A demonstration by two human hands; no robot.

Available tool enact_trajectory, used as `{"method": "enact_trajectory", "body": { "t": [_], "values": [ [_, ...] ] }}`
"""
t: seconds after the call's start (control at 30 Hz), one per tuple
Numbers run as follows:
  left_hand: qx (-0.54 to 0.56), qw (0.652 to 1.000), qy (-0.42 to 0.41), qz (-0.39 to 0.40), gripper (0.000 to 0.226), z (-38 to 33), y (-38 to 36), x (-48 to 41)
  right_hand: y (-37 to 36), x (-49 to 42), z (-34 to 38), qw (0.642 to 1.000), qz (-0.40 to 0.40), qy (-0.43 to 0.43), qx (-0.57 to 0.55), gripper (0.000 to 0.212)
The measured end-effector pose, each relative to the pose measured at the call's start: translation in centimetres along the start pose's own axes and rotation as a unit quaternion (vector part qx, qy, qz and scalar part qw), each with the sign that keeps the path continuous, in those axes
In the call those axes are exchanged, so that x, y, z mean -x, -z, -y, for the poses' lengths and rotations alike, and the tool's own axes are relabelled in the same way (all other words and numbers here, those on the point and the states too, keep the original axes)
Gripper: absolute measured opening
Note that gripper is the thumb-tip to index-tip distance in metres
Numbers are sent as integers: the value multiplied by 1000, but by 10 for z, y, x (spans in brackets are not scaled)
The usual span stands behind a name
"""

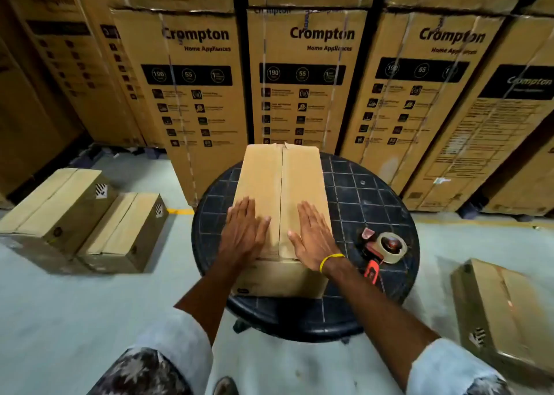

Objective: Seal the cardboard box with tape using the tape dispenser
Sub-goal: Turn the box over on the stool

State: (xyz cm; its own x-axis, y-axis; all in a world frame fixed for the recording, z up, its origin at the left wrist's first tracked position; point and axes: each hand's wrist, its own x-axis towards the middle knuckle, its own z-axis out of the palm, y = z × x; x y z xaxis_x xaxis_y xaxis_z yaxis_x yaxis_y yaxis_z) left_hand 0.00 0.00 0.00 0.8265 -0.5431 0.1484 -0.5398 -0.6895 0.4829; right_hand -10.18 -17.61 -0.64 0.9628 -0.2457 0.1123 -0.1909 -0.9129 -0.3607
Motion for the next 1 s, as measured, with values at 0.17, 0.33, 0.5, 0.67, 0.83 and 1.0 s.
{"method": "enact_trajectory", "body": {
  "t": [0.17,0.33,0.5,0.67,0.83,1.0],
  "values": [
    [44,994,99,10,88,16,-13,25,-11,24,-24,995,42,-71,-60,76],
    [111,978,177,-11,79,22,-16,20,-6,16,-37,964,26,-204,-171,79],
    [237,927,291,-4,77,41,-17,-9,-7,-1,-42,891,-3,-334,-308,84],
    [257,889,372,65,109,62,-27,-37,-30,-16,-54,834,-7,-408,-371,84],
    [249,896,364,47,77,62,-37,-47,-27,-21,-46,835,-22,-410,-367,52],
    [248,914,306,93,74,87,-30,-72,-31,-22,-24,830,-36,-441,-339,55]
  ]
}}
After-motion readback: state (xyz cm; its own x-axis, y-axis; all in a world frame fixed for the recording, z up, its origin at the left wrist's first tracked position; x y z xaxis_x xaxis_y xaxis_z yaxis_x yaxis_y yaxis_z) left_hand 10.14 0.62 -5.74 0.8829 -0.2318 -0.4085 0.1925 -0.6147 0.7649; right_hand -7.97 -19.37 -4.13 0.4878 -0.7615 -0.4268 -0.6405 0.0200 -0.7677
